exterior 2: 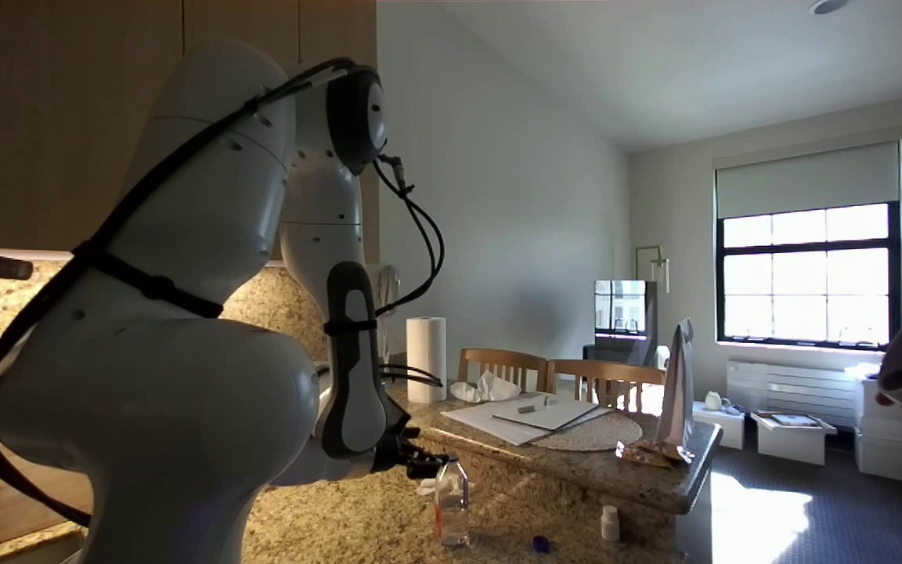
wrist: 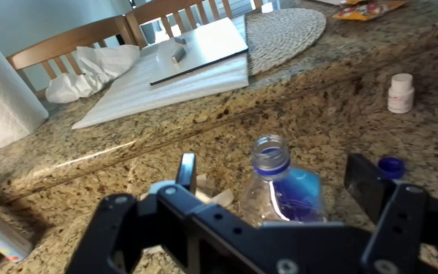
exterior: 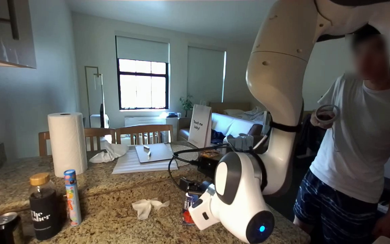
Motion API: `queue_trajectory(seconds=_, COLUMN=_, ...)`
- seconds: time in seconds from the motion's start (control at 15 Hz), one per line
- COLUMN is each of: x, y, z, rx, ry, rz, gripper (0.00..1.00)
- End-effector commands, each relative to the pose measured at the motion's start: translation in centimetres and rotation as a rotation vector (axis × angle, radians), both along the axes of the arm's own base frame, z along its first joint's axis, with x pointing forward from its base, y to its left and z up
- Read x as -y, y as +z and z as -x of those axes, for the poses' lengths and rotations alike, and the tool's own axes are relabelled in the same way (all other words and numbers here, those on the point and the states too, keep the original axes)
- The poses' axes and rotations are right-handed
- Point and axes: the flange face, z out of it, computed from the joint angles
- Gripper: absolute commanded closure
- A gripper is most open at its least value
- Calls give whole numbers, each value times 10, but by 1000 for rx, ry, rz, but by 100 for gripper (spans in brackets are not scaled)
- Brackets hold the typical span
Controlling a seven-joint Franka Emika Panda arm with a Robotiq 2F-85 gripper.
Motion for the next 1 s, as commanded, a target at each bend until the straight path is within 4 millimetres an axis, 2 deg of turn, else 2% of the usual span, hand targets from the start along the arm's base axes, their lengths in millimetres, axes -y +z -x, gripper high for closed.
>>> queue_trajectory(seconds=0.0, x=1, y=7, z=18, rx=72, ry=-59, rz=-2, gripper=0)
queue_trajectory(seconds=0.07, x=-5, y=13, z=18, rx=104, ry=-54, rz=-35, gripper=0)
queue_trajectory(seconds=0.13, x=-1, y=1, z=10, rx=56, ry=-43, rz=2, gripper=0)
queue_trajectory(seconds=0.33, x=-5, y=1, z=10, rx=58, ry=-40, rz=-3, gripper=0)
queue_trajectory(seconds=0.53, x=-1, y=6, z=9, rx=158, ry=-173, rz=124, gripper=0)
queue_trajectory(seconds=0.8, x=-8, y=18, z=8, rx=322, ry=-252, rz=269, gripper=0)
queue_trajectory(seconds=0.93, x=-11, y=10, z=2, rx=355, ry=-367, rz=294, gripper=0)
